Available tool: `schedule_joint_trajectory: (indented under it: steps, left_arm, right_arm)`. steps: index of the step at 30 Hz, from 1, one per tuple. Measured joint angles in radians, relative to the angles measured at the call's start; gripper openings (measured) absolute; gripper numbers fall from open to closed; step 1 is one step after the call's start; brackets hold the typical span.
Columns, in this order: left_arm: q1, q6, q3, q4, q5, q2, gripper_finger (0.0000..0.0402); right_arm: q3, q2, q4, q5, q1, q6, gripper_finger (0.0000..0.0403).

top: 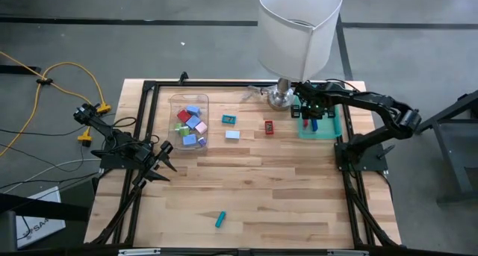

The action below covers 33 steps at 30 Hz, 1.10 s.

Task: Pick & Place Office items
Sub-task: Put the bottom red mini digital clock into the light blue bin, then put the bottom light blue mini digital clock into the light blue bin

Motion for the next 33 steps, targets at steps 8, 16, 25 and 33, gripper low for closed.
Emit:
schedule_joint_trajectory:
  steps: [8, 16, 25, 33]
  left_arm:
    - [0.0, 0.0, 0.0, 0.0, 0.0, 0.0, 0.0173]
    - [0.0, 0.0, 0.0, 0.0, 0.0, 0.0, 0.0173]
    - [0.0, 0.0, 0.0, 0.0, 0.0, 0.0, 0.0173]
    - [0.0, 0.0, 0.0, 0.0, 0.0, 0.0, 0.0173]
  right_arm:
    - [0.0, -0.008, 0.002, 0.0, 0.0, 0.02, 0.0068]
    - [0.0, -0.095, 0.001, 0.002, 0.027, 0.023, 0.0068]
    - [0.0, -0.131, -0.006, 0.018, 0.187, 0.107, 0.0068]
    - [0.0, -0.131, 0.001, 0.111, 0.375, 0.225, 0.0068]
